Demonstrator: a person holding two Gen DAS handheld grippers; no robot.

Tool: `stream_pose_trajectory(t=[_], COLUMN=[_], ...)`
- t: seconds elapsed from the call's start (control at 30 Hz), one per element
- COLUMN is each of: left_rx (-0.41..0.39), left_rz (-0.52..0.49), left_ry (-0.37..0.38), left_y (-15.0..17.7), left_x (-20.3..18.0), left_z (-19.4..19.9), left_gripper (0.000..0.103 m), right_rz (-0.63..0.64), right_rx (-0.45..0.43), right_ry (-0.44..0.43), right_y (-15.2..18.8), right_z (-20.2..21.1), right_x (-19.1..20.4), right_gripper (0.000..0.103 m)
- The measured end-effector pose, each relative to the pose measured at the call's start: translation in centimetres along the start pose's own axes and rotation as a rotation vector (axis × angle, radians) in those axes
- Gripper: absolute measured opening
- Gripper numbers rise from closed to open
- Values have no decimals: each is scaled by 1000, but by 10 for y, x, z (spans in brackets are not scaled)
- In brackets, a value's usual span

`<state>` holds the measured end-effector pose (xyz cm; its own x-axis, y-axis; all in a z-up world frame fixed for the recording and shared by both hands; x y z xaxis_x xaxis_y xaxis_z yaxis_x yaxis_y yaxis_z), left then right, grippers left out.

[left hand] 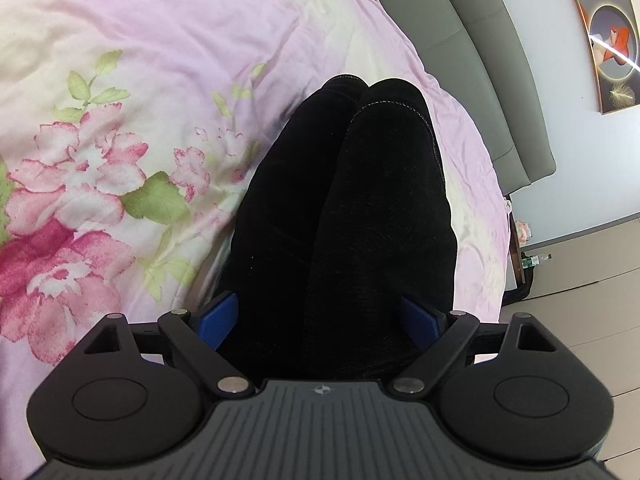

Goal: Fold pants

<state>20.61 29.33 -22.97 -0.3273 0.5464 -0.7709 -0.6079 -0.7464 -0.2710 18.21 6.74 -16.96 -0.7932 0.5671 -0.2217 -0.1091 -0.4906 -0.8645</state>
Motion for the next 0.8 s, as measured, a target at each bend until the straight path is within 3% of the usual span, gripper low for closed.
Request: stream_pose_trajectory(t=[0.07, 0.17, 0.33, 0.47, 0.57, 0.63, 0.67, 0.7, 0.8], left_rx=[-1, 1, 12, 16, 13, 9, 8, 8, 19], left_rz=[6, 1, -3, 15, 32, 35, 33, 30, 16], left_ry=[0, 15, 10, 30, 45, 51, 52, 54, 72], left_y=[0, 0, 3, 3, 3, 2, 3, 3, 7], left_x=[1, -2, -5, -6, -5, -5, -6, -6, -11], left_z=[-1, 1, 0, 1, 3, 3, 4, 4, 1], left_gripper=[103, 103, 103, 103, 103, 103, 103, 103, 103], right_rz=[101, 144, 58, -29, -83, -154, -150, -113, -43], right_rx=[51, 92, -48, -101, -68, 12, 78, 99, 98], right_ry=[-39, -115, -94, -44, 2, -73, -124, -133, -124], right_y=[16, 28, -9, -34, -33, -20, -9, -2, 4], right_z=[-8, -6, 20, 19, -1, -21, -32, -37, -36], right_x=[18, 35, 23, -5, -22, -18, -9, -1, 10], right_gripper=[9, 5, 6, 17, 19, 16, 10, 10, 10])
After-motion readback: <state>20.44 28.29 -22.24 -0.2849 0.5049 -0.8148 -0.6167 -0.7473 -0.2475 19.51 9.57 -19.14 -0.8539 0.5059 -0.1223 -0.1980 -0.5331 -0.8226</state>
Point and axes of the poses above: each gripper's, at about its wrist camera, not at the fingertips, and z roughly against the way its jaws point, x to its left, y to its underside, the point moved 9 cm from there along -z, roughly the way its jaws point, and after that the axes turned 5 degrees about -x, right-handed, at the moved point
